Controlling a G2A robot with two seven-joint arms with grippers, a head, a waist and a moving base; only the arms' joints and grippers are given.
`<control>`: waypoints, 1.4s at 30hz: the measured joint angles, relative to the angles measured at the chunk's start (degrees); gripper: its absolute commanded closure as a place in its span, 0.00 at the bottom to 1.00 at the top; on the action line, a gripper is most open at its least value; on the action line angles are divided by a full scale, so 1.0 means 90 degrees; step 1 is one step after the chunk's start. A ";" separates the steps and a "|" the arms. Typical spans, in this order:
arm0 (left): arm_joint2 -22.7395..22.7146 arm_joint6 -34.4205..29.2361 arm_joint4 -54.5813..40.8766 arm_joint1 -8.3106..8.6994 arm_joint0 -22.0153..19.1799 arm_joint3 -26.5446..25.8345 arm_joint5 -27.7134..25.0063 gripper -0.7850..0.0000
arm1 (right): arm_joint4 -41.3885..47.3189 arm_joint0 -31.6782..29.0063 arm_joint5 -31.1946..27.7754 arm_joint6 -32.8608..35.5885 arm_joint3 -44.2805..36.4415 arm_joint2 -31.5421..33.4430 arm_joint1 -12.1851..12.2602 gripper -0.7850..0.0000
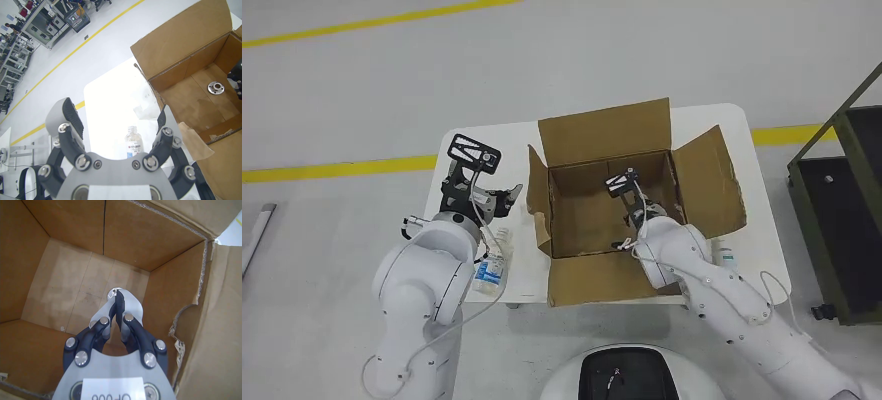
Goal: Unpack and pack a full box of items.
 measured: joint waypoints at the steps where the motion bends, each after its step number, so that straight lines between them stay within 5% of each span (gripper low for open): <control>1: 0.0000 0.0000 0.0000 0.0000 0.0000 0.0000 0.0000 0.00 | 0.0015 0.0121 -0.0070 0.0102 0.0092 0.0048 -0.0016 1.00; 13: 0.0000 0.0000 0.0000 0.0000 0.0000 0.0000 0.0000 0.00 | 0.0123 0.1550 -0.1023 0.1621 0.1755 -0.0416 -0.0348 1.00; 16: 0.0000 0.0000 0.0000 0.0000 0.0000 0.0000 0.0000 0.00 | 0.0079 0.1721 -0.0996 0.1698 0.2084 -0.0580 -0.0447 0.88; 21: 0.0000 0.0000 0.0000 0.0000 0.0000 0.0000 0.0000 0.00 | 0.0203 0.1806 -0.0938 0.1486 0.2460 -0.0659 -0.0571 0.66; 28: 0.0000 0.0000 0.0000 0.0000 0.0000 0.0000 0.0000 0.00 | 0.0544 0.1706 -0.1019 0.0965 0.2612 -0.0456 -0.0632 0.59; 42: 0.0000 0.0000 0.0000 0.0000 0.0000 0.0000 0.0000 0.00 | 0.0451 0.1469 -0.1140 0.1305 0.2379 -0.0143 -0.0639 0.44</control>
